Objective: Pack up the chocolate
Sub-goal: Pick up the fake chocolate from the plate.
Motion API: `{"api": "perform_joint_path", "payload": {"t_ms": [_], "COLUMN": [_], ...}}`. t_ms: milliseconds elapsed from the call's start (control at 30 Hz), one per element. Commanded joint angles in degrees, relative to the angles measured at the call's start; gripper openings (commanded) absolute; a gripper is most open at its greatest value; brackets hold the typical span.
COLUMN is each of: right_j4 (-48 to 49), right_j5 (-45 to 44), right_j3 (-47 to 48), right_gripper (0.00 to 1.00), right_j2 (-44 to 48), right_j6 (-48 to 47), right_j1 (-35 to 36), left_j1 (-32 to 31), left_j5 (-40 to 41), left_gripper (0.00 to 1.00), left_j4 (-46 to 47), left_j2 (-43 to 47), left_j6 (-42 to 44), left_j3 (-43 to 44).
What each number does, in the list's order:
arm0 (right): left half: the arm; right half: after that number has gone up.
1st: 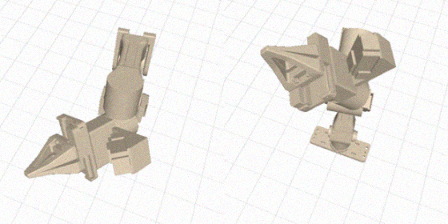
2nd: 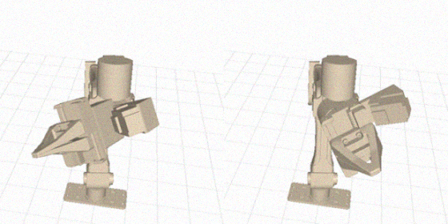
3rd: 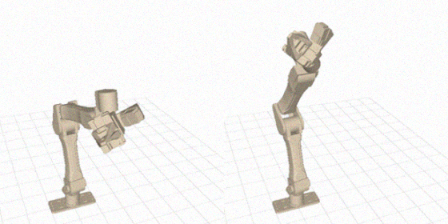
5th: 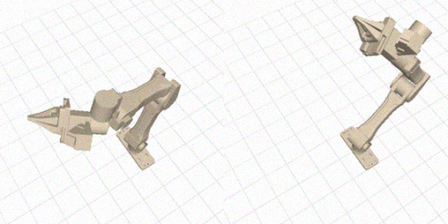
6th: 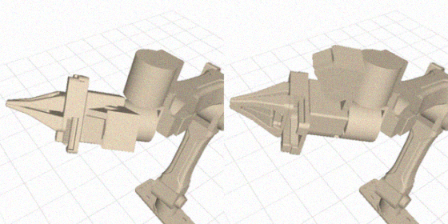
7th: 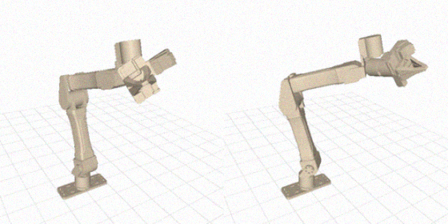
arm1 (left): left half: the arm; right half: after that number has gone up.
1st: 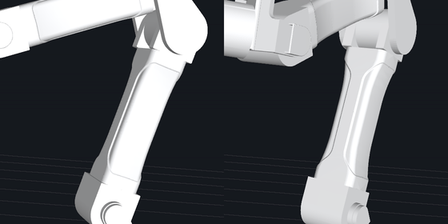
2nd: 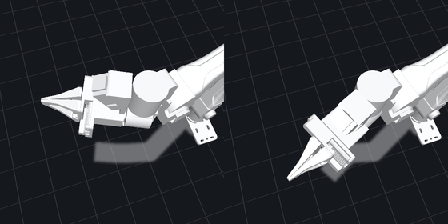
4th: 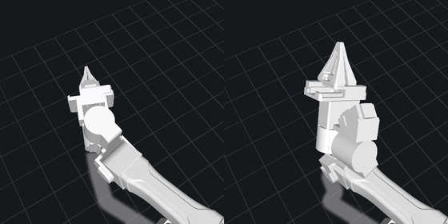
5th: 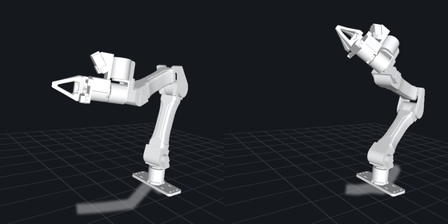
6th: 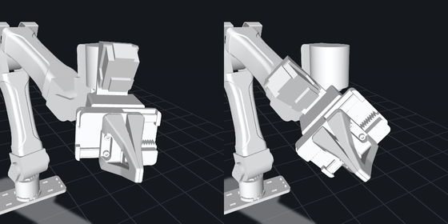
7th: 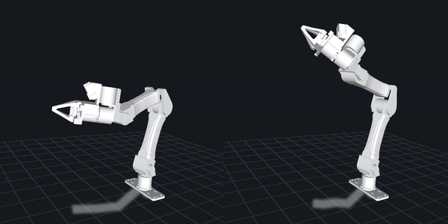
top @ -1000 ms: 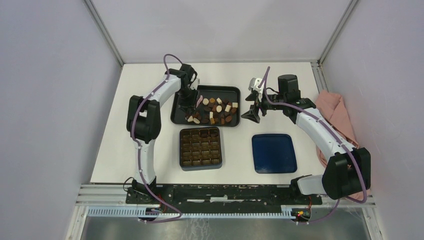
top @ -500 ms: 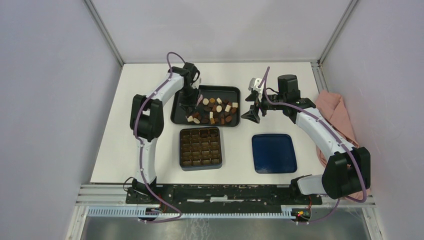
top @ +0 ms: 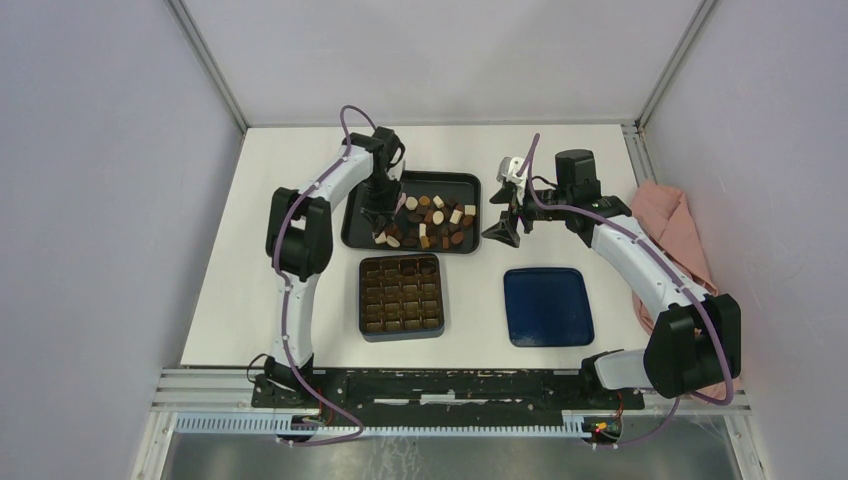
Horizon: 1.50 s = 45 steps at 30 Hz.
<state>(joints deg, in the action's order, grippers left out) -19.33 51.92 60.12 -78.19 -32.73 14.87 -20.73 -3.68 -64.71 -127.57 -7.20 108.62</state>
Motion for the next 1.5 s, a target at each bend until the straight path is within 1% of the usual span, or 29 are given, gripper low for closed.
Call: {"api": "perform_joint_path", "payload": {"t_ms": [0,67,133,200,367,500,567,667,900,1067,1267,1467], "right_j4": [0.38,0.41,0.37,0.39,0.37,0.38,0.44,0.49,0.53,0.61,0.68,1.05], "right_j5": [2.04,2.04,2.04,2.12,2.22,2.31,2.31,2.65,2.79,3.01,3.36,3.3], "right_j3": [0.74,0.74,0.72,0.76,0.75,0.78,0.66,0.56,0.51,0.34,0.26,-0.21], "right_gripper": [0.86,0.86,0.86,0.86,0.86,0.86,0.86,0.86,0.86,0.86,0.86,0.86], "right_j2": [0.13,0.08,0.12,0.03,-0.03,0.06,0.05,-0.12,-0.34,-0.37,-0.97,-1.34], "right_j6": [-0.88,-0.83,-0.85,-0.79,-0.81,-0.9,-0.88,-0.92,-0.92,-0.93,-1.08,-1.17], "right_j1": [-0.15,-0.2,-0.24,-0.21,-0.3,-0.28,-0.29,-0.29,-0.3,-0.31,-0.36,-0.34], "left_j1": [-0.13,-0.17,-0.16,-0.14,-0.14,-0.17,-0.17,-0.15,-0.12,-0.12,-0.16,-0.21], "left_j5": [0.59,0.37,0.22,0.0,0.33,0.65,0.66,-0.34,-2.5,-6.06,-10.71,-14.22], "left_gripper": [0.43,0.41,0.34,0.3,0.15,0.11,0.11,0.07,0.05,0.04,0.05,0.05], "left_j4": [-1.03,-1.03,-1.04,-1.03,-0.91,0.34,1.4,3.7,5.93,6.32,6.36,5.16], "left_j2": [-0.81,-0.91,-0.73,-0.39,1.28,3.82,5.74,9.43,14.63,20.13,31.69,45.96], "left_j6": [2.81,2.81,2.77,2.76,2.53,2.0,1.78,1.23,0.55,0.05,-0.39,-2.01], "left_j3": [2.89,3.07,3.09,3.23,3.35,2.2,0.58,-3.06,-7.62,-12.16,-22.33,-34.86]}}
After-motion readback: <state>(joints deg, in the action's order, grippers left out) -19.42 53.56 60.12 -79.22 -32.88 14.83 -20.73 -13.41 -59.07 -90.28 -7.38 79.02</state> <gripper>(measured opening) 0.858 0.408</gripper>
